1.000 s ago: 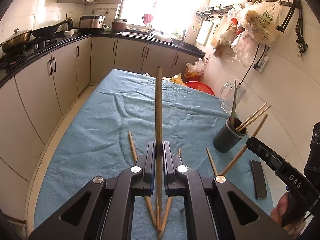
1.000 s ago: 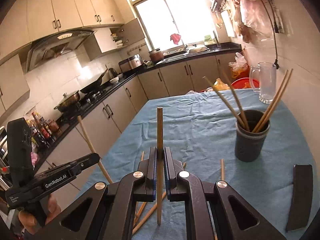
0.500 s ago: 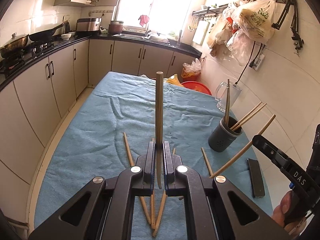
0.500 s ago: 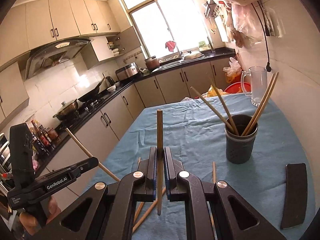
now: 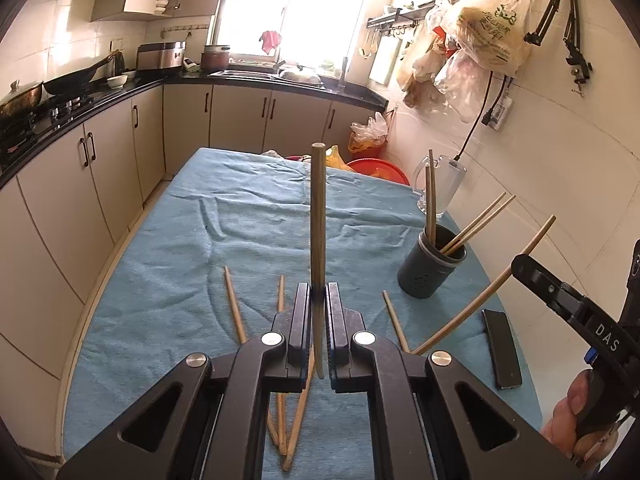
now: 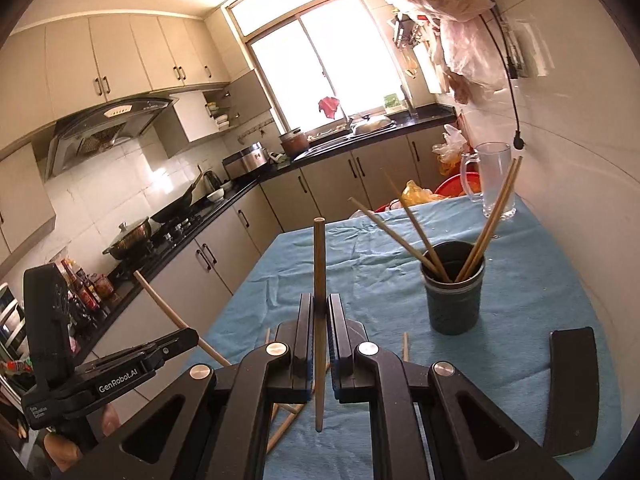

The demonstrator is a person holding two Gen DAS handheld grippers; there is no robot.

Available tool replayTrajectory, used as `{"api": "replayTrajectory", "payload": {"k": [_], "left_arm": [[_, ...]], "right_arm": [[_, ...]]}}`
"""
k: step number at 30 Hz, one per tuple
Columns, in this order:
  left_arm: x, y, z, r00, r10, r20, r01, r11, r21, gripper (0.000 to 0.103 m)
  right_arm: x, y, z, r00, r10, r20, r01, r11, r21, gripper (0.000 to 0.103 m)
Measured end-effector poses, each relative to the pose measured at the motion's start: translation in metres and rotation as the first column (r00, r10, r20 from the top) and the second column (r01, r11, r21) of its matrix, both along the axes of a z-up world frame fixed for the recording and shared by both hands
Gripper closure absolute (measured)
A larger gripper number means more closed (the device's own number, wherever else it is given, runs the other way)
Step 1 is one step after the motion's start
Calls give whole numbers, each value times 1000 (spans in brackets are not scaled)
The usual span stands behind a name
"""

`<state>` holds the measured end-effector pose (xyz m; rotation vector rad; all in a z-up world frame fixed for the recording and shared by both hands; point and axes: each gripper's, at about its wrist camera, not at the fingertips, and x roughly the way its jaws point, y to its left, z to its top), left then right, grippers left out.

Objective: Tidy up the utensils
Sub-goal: 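Lift the left tool's chopstick upright over the black holder while the right tool carries its own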

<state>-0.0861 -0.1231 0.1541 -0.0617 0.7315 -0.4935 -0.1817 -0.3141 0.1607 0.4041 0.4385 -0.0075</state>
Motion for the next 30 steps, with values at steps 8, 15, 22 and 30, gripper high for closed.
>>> {"api": "replayTrajectory", "payload": {"k": [8,15,22,30], "left_arm": [[-2,-15,3,1000,-18,4,18,1000,18,97],[-5,-34,4,999,-43,9,42,998,46,97],[-8,-56,6,998,-68,17,67,994,82,97],[-14,-81,9,995,-98,26,94,989,112,97]], "right_arm": [[-14,-20,1,999,-41,20,41,999,28,96],[-24,-38,-1,997,-69,30,67,996,52,96],[-34,-53,-2,995,-91,44,88,993,80,96],[-49,-71,-5,992,-115,57,108,988,107,96]]}}
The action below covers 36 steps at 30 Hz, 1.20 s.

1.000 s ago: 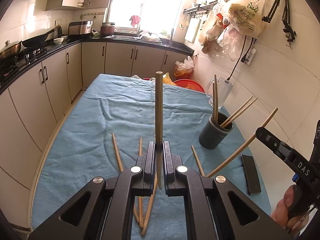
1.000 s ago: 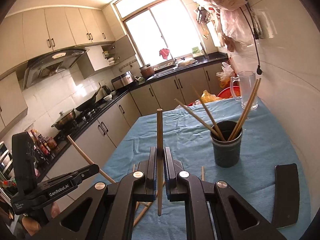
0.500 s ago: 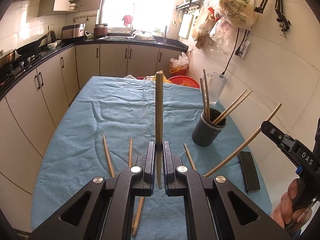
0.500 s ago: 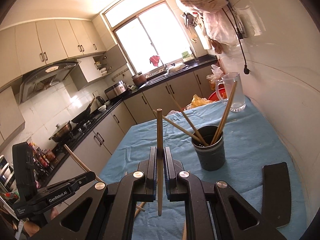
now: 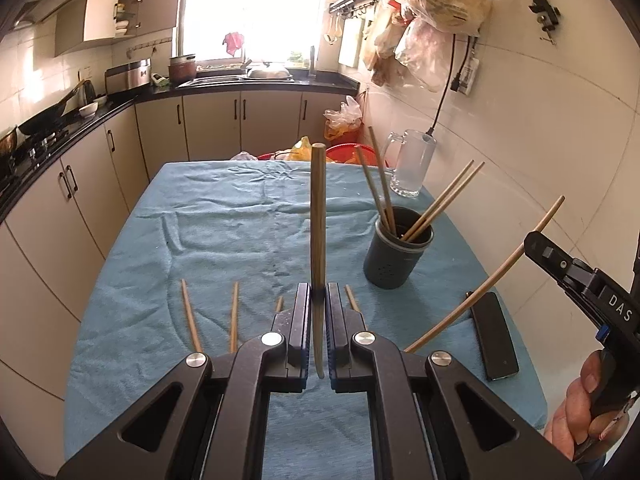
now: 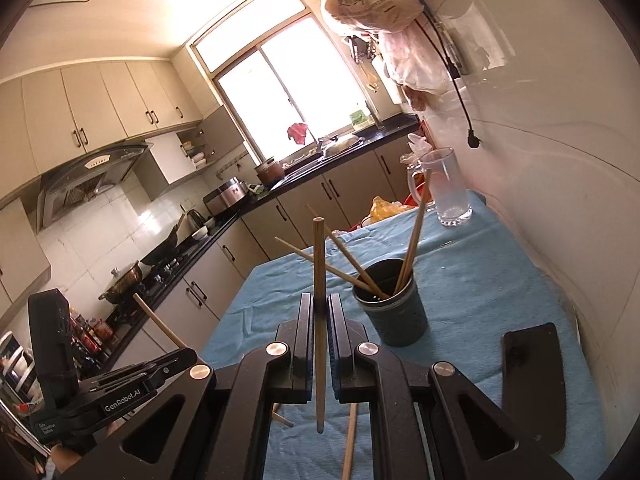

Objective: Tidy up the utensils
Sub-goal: 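Lift the left tool's chopstick upright over the black holder while the right tool carries its own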

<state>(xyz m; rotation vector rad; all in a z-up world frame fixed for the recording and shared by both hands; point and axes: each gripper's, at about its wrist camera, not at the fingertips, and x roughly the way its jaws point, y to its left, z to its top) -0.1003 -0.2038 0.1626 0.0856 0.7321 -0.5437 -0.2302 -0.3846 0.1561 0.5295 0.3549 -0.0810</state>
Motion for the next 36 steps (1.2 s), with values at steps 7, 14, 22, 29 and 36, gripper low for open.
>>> {"api": "replayTrajectory", "payload": {"k": [7,14,22,29,36], "left_arm": [[-7,-22,3,999,-33,12,32,999,23,97],[-11,-37,4,998,-53,19,52,998,33,97],[-10,-51,4,997,-71,19,70,996,47,97],[-4,-60,16,997,-79,26,78,996,31,97],[13,-74,42,995,-85,45,85,996,-9,97]], "right_arm": [[-14,-15,-1,999,-30,14,29,999,22,96],[-22,-28,-2,999,-44,17,44,998,38,96],[-26,-40,-2,998,-63,19,63,997,47,96],[-25,-50,7,996,-83,16,83,996,42,96],[-16,-62,32,992,-116,47,116,993,9,96]]}}
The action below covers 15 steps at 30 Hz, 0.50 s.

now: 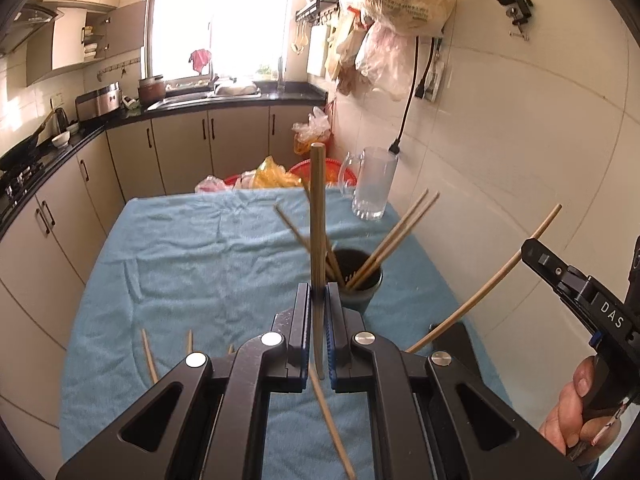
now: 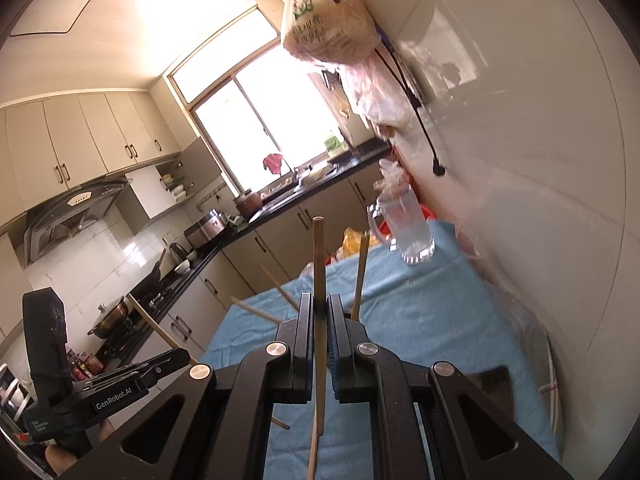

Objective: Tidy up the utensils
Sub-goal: 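Lift the left tool's chopstick upright over the black holder while the right tool carries its own, then lower the left tool's chopstick into the holder and open while the right tool releases its own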

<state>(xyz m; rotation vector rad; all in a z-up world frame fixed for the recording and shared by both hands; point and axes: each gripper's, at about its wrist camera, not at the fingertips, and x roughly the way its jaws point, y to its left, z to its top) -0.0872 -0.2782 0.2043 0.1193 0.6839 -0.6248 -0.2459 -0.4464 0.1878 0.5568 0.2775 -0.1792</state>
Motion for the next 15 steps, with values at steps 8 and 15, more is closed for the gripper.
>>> {"api": "replayTrajectory", "payload": {"k": [8,15], "left_arm": [[26,-23,30,1000,-3,25,4,998,-56,97],[44,-48,50,998,-26,52,31,995,-91,97]], "right_arm": [[22,-16,31,998,-48,39,49,998,-28,96],[49,-27,48,997,-69,42,71,996,-50,96]]}}
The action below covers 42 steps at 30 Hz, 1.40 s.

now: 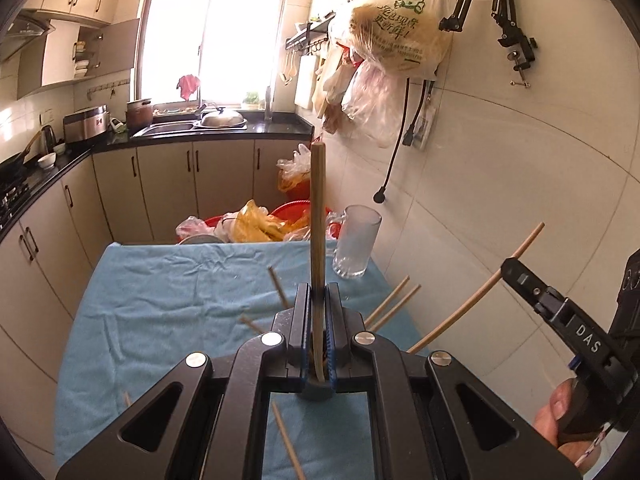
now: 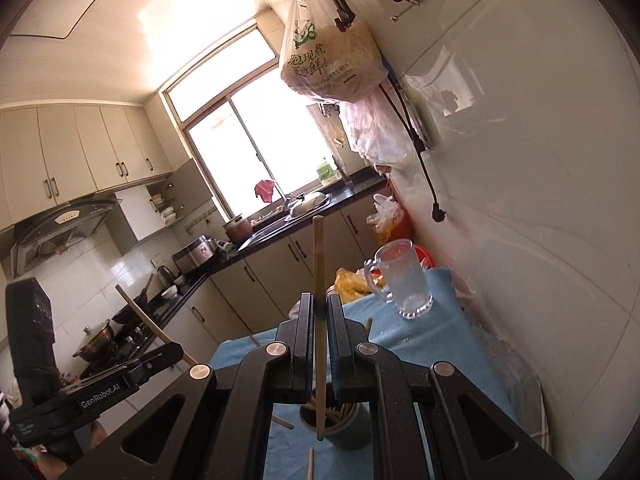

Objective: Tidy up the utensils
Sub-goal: 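Lower the left tool's chopstick into the holder and open while the right tool releases its own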

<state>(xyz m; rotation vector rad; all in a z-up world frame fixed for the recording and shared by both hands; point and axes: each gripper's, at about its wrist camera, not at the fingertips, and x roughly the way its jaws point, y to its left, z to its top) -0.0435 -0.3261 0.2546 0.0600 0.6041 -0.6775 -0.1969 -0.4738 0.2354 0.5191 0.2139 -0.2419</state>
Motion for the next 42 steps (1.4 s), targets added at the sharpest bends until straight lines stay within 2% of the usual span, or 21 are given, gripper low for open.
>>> {"api": "replayTrajectory", "payload": {"k": [8,16,27,30,32,33,38,40,42], "left_arm": [[28,-19,-27,999,4,-40,-4,1000,0,97],[41,-18,-55,997,18,-74,-16,999,33,97],[48,-13,-75,995,18,-93,-15,999,35,96],[47,-12,-74,996,16,-91,-12,999,37,89],[45,-10,-72,996,22,-85,-19,999,30,71],[44,-9,-70,997,28,-76,-26,999,24,68],[40,-4,-65,997,31,-71,-30,999,11,66],[37,-1,-62,997,34,-67,-34,999,7,64],[33,3,-60,997,37,-60,-37,999,2,63]], "right_arm": [[34,-10,-9,1000,-8,-28,9,1000,5,96],[63,-16,-43,993,5,-119,-3,1000,15,96],[72,-17,-70,983,27,-184,-20,999,40,95],[71,-18,-70,982,25,-188,-17,999,43,94],[69,-18,-68,982,29,-188,-21,999,47,89],[67,-18,-67,983,30,-183,-21,999,48,87],[55,-17,-61,986,10,-166,-2,999,47,84],[48,-18,-60,987,1,-161,8,999,51,78],[41,-18,-60,988,-6,-155,15,998,55,77]]}}
